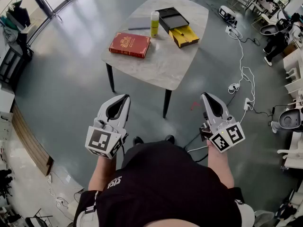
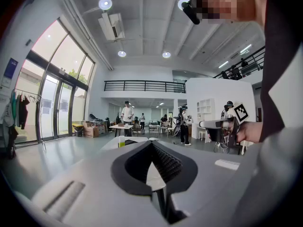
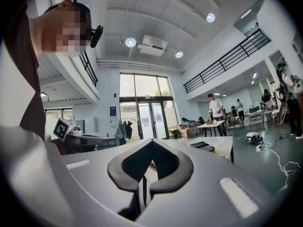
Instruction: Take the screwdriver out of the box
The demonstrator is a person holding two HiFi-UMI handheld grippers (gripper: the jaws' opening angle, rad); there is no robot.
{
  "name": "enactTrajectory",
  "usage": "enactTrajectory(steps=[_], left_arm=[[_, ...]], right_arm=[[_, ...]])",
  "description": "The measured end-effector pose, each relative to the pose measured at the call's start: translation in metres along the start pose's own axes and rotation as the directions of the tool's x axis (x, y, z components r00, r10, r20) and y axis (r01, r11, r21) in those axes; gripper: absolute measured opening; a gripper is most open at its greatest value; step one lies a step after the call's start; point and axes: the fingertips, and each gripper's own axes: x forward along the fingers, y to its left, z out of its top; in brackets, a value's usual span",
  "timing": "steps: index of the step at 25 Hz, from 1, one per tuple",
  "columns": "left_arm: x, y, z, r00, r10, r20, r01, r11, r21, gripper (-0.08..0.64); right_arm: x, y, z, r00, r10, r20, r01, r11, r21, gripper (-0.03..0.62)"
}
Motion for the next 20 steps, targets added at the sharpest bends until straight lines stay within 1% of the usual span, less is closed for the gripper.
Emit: enactTrajectory(steps=[7, 10, 13, 16, 20], left_arm=[[0.002, -0.012, -0.004, 1.0, -0.018, -0.011, 0.018, 1.0, -0.006, -0.005], [0.007, -0.022, -0.005, 0.999, -0.028, -0.019, 0.027, 1.0, -0.008, -0.005], [0.019, -0.038, -0.005, 0.999, -0.037, -0.026, 0.037, 0.999, -0.009, -0.005], [0.032, -0.061, -0.007, 0.998, -0.048, -0.041, 0.048, 0.999, -0.007, -0.005], [0.046, -0.095, -0.017, 0.994, -0.068, -0.086, 0.068, 0.998, -0.004, -0.005]], right_arm=[[-0.007, 0.0, -0.002, 1.0, -0.002, 0.0, 0.002, 1.0, -0.029, 0.009], [-0.013, -0.003, -0.002, 1.0, 0.009, 0.0, -0.009, 1.0, -0.026, 0.009], [-0.025, -0.009, -0.003, 0.999, 0.043, -0.006, -0.043, 0.999, -0.014, 0.011], [-0.041, -0.025, -0.004, 0.998, 0.066, -0.011, -0.066, 0.998, 0.002, 0.012], [-0.063, -0.048, -0.008, 0.996, 0.092, -0.004, -0.091, 0.994, 0.059, 0.012]])
